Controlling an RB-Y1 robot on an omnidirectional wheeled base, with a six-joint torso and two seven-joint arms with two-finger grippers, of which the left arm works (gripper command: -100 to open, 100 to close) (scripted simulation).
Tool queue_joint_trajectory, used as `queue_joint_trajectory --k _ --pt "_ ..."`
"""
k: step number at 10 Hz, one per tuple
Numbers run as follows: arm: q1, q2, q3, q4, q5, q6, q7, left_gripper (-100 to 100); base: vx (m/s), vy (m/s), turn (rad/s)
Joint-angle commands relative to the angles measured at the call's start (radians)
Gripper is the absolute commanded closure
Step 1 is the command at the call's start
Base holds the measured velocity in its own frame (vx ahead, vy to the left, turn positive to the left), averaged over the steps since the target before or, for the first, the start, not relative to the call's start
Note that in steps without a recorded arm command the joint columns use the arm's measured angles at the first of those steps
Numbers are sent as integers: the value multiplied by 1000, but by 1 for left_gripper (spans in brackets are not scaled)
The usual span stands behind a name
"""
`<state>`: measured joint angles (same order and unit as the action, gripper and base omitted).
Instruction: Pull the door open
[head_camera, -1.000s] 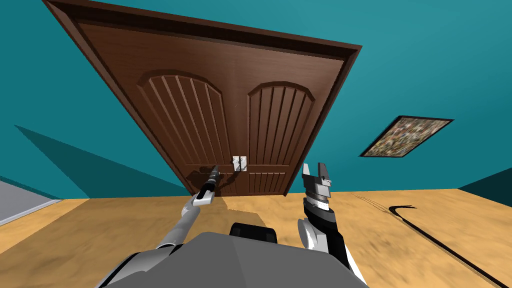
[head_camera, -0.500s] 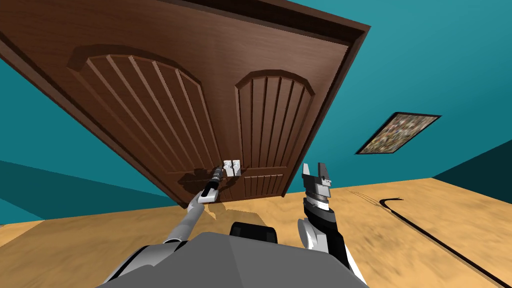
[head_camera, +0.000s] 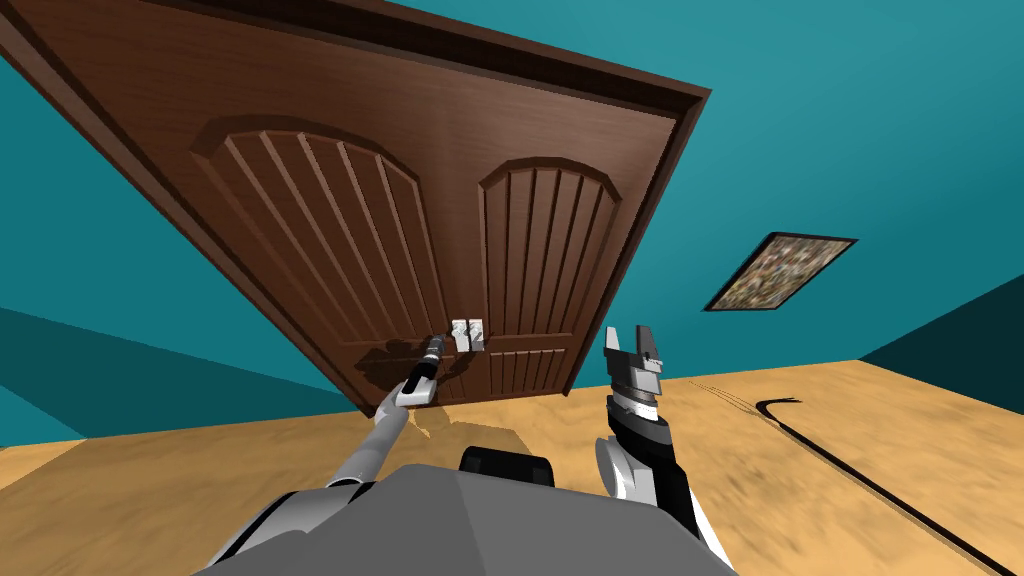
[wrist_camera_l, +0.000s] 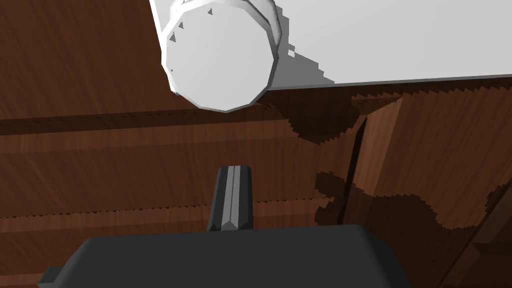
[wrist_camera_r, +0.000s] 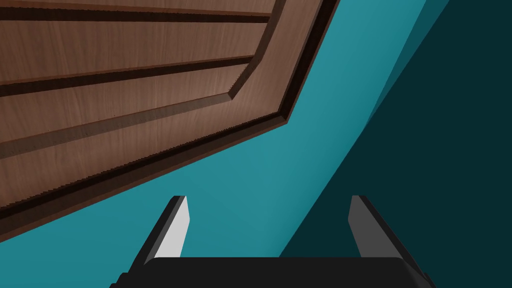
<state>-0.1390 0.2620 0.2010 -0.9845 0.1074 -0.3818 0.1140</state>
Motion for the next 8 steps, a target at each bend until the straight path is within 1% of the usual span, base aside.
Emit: queue_joint_trajectory --k 1,2,3,4,6,7,8 --pt "15 15 12 2 4 4 3 -100 -144 42 155" --pt "17 17 12 1 5 5 4 -100 -206 57 104" --pt "20 20 11 -2 6 7 6 -100 -202 17 21" --pt "21 20 6 -6 7 9 9 -100 -180 -45 5" --pt "18 18 -8 -16 8 14 14 -100 -177 -117 -23" --pt "12 13 -21 -24 8 17 17 -100 -162 -135 -62" --pt "-3 4 -42 -37 6 20 21 -100 -125 -167 -169"
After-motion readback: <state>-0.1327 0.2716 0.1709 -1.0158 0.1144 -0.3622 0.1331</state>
